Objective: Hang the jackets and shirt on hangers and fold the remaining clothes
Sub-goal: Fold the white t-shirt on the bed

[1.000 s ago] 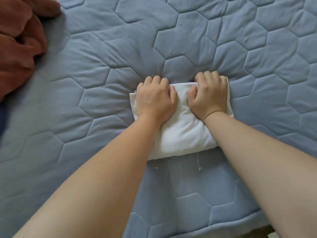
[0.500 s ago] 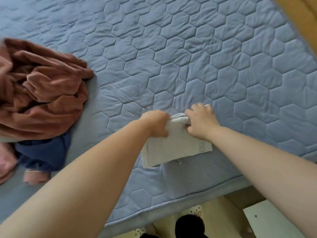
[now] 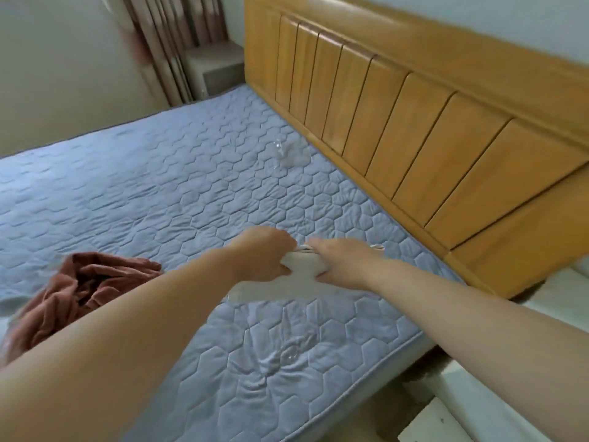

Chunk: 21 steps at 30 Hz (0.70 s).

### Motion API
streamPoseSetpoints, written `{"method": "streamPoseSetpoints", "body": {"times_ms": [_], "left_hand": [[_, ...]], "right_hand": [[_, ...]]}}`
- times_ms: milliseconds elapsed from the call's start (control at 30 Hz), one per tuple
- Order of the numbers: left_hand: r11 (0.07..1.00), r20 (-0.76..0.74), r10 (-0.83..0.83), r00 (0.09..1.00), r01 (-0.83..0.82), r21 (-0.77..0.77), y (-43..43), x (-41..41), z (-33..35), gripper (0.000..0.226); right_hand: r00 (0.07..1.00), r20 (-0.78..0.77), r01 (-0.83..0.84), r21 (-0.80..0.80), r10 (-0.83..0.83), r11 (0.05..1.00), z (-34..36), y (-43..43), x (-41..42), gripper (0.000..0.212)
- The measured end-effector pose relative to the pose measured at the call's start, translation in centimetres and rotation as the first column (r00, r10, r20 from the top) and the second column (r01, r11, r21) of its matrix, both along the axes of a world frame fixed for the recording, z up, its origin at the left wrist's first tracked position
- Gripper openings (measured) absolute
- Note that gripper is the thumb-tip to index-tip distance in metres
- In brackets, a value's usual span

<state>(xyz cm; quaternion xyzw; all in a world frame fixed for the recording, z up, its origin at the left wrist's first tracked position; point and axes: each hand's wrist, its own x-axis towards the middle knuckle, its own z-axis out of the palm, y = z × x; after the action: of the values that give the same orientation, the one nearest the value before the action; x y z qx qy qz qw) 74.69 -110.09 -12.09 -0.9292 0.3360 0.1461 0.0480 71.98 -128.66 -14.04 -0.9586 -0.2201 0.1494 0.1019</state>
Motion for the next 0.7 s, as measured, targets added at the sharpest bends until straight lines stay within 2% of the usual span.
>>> {"method": "streamPoseSetpoints", "body": {"times_ms": [133,367,433,600,700], "left_hand": [[0.988,0.114,-0.157,0.981,0.156,0.023,-2.0,-1.5,8.9,0.031],[0.915,0.349,-0.374,0.859,0.404,-0.014,-4.5,-8.3,19.9,0.025],[0.873,0.361,-0.437,0.824,0.485,-0.051,-4.8,-10.3,21.6,0.028],[0.761,0.288,-0.582,0.761,0.634,-0.139,-6.3,-17.1,25.6,0.030],[0.659,0.302,-0.668,0.680,0.729,-0.183,-7.6,-22.0,28.2,0.033]], "right_hand": [[0.986,0.163,0.057,-0.170,-0.029,0.984,9.2,-1.0,-4.1,0.021],[0.880,0.404,0.388,-0.309,-0.249,0.868,21.7,-0.2,-14.9,0.013],[0.845,0.457,0.460,-0.353,-0.279,0.815,23.9,0.6,-18.3,0.009],[0.745,0.516,0.639,-0.367,-0.423,0.676,29.1,2.5,-27.7,0.014],[0.670,0.567,0.726,-0.363,-0.480,0.584,32.0,3.2,-33.8,0.013]]}}
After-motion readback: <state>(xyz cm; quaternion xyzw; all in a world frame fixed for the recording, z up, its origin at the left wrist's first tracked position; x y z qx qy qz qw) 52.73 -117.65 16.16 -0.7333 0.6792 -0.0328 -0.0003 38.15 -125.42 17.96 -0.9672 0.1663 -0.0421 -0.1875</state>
